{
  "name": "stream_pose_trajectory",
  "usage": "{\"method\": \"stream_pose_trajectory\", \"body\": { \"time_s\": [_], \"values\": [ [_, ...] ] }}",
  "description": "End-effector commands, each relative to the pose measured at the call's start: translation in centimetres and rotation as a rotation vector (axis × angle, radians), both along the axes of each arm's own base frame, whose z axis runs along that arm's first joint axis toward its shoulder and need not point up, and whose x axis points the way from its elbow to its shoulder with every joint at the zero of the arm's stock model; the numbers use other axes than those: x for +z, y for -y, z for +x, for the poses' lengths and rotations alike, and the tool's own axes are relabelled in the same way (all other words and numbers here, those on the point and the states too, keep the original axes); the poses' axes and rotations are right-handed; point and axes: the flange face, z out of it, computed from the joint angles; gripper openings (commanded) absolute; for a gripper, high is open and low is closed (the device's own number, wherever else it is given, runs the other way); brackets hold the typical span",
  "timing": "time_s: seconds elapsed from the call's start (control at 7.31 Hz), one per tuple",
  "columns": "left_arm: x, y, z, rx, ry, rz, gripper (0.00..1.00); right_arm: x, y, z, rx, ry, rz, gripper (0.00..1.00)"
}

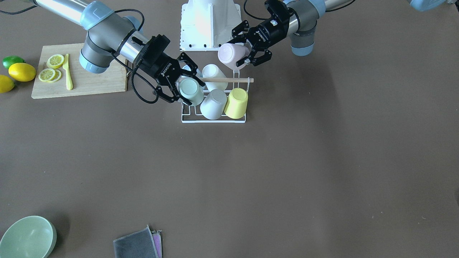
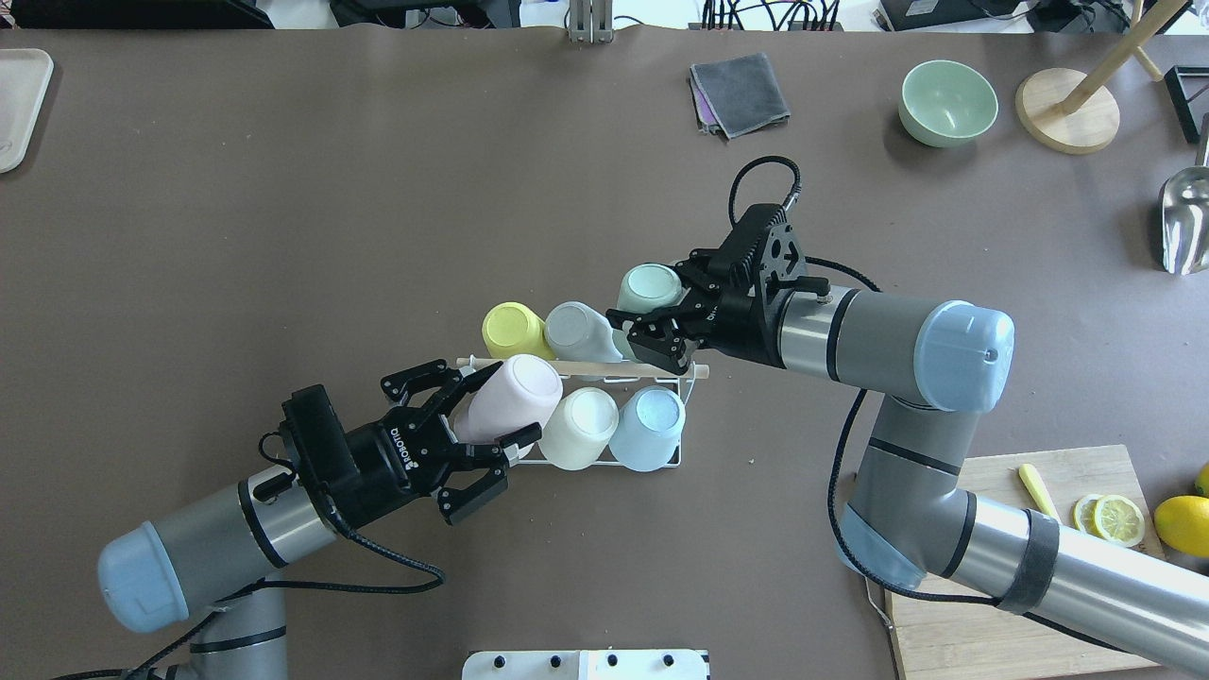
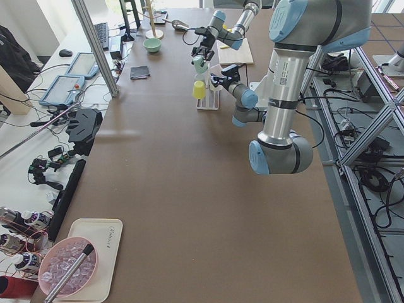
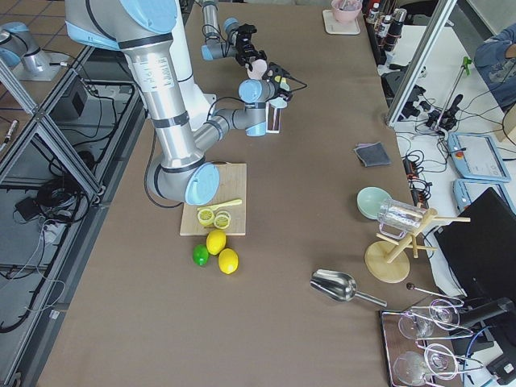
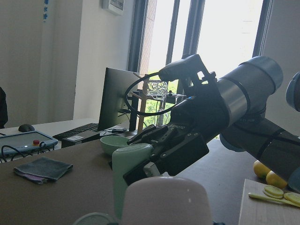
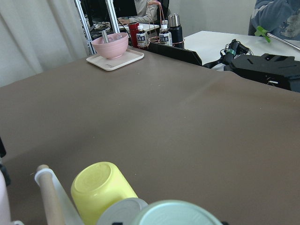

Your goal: Place cup on cup holder

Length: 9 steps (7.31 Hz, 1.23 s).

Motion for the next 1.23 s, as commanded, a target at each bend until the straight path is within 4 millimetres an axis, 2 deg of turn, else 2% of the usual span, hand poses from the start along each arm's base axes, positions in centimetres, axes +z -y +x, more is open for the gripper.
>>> {"method": "stream_pose_trajectory", "body": {
  "time_s": [0.0,0.68,1.09],
  "values": [
    [0.23,0.05,0.17,-0.003,0.006,0.0,0.0,-0.13,-0.26,-0.24,-0.005,0.006,-0.008,1.0],
    [0.36,0.14,0.23,-0.006,0.012,0.001,0.0,-0.05,-0.37,-0.42,-0.009,0.004,-0.011,1.0],
    [1.07,0.17,0.75,-0.003,0.027,-0.003,0.0,-0.05,-0.51,-0.54,-0.012,0.004,-0.011,1.0]
  ]
}}
